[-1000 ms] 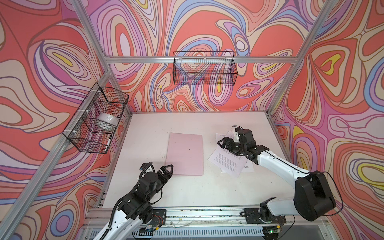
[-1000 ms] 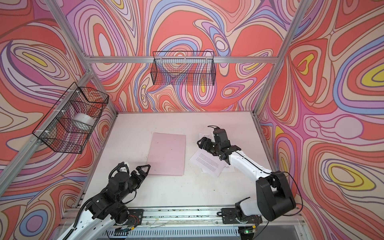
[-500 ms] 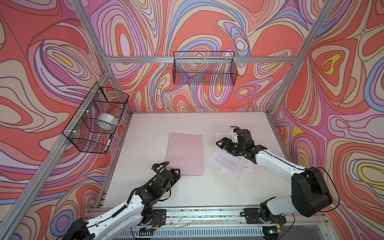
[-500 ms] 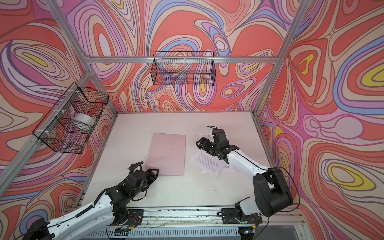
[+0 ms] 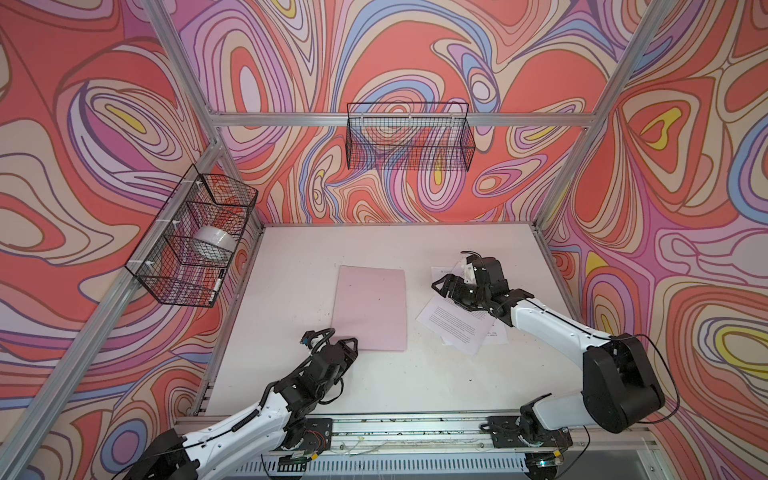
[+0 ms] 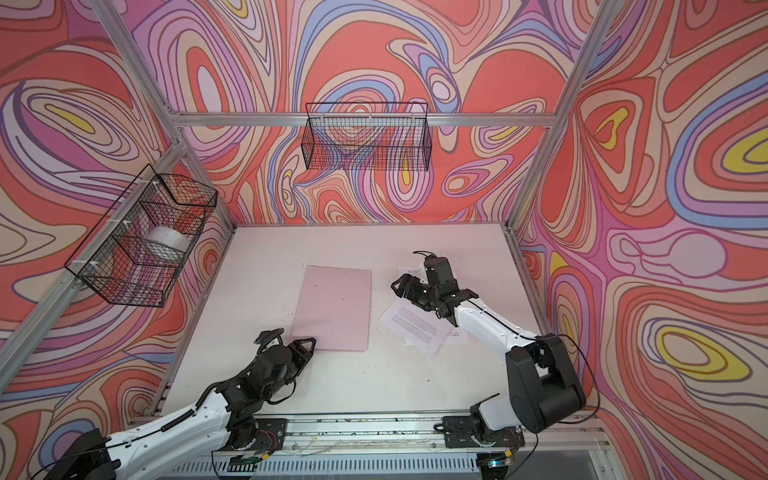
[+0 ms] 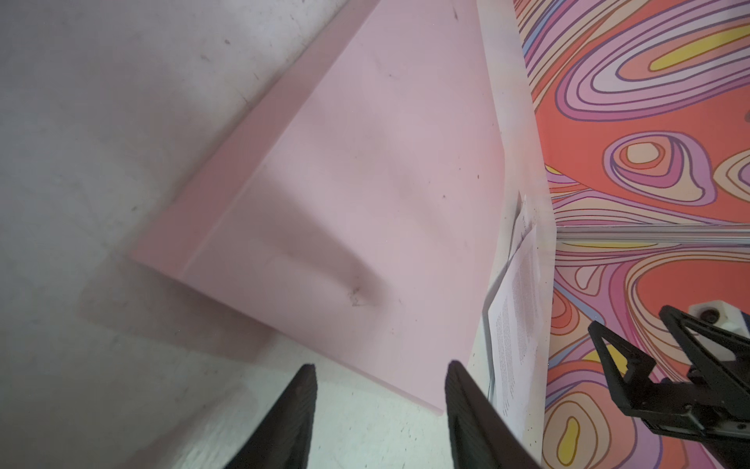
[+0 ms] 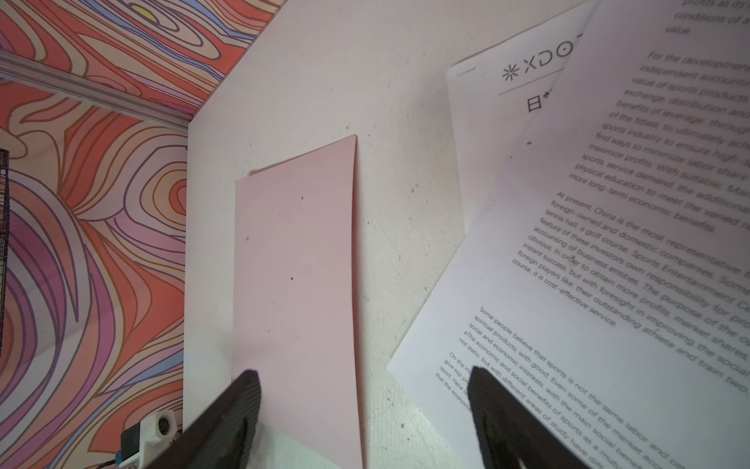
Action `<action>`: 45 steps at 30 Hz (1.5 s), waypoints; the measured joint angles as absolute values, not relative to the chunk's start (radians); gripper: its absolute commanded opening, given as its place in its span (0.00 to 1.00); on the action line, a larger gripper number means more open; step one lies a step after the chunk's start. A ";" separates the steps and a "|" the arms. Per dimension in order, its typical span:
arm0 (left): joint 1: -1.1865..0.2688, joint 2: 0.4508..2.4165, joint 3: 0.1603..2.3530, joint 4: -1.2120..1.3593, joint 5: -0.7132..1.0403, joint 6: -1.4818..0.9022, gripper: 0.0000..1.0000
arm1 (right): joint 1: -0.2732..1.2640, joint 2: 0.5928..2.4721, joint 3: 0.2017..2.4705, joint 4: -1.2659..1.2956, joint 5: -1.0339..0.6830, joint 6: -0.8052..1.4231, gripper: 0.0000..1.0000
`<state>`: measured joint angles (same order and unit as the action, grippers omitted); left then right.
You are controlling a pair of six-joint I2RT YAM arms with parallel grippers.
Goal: Put the files into the folder
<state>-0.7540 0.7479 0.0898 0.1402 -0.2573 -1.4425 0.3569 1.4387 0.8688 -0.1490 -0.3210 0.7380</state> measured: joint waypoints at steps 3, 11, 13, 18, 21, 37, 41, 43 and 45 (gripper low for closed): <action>-0.754 0.749 0.084 0.170 -0.261 -1.454 0.51 | 0.357 1.439 0.869 -0.149 -0.324 0.738 0.84; -0.754 0.795 0.056 0.229 -0.263 -1.475 0.49 | 0.357 1.445 0.869 -0.149 -0.330 0.738 0.84; -0.754 0.807 0.056 0.241 -0.262 -1.478 0.49 | 0.357 1.445 0.869 -0.149 -0.331 0.738 0.84; -0.754 0.837 0.056 0.274 -0.268 -1.479 0.46 | 0.357 1.445 0.869 -0.145 -0.331 0.738 0.84; -0.754 0.868 0.056 0.303 -0.274 -1.478 0.40 | 0.357 1.445 0.869 -0.142 -0.332 0.738 0.83; -0.754 1.079 0.025 0.550 -0.320 -1.470 0.36 | 0.357 1.445 0.868 -0.141 -0.341 0.734 0.83; -0.754 1.132 0.025 0.606 -0.342 -1.467 0.34 | 0.357 1.444 0.865 -0.128 -0.344 0.734 0.83; -0.754 1.155 0.027 0.629 -0.349 -1.465 0.31 | 0.357 1.444 0.863 -0.123 -0.350 0.734 0.83; -0.754 1.176 0.028 0.649 -0.355 -1.462 0.30 | 0.357 1.444 0.859 -0.114 -0.360 0.733 0.82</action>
<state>-0.7540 1.1755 0.0284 0.6487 -0.3546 -1.4624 0.3569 1.4445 0.8585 -0.1143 -0.3603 0.7334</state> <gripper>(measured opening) 0.318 0.827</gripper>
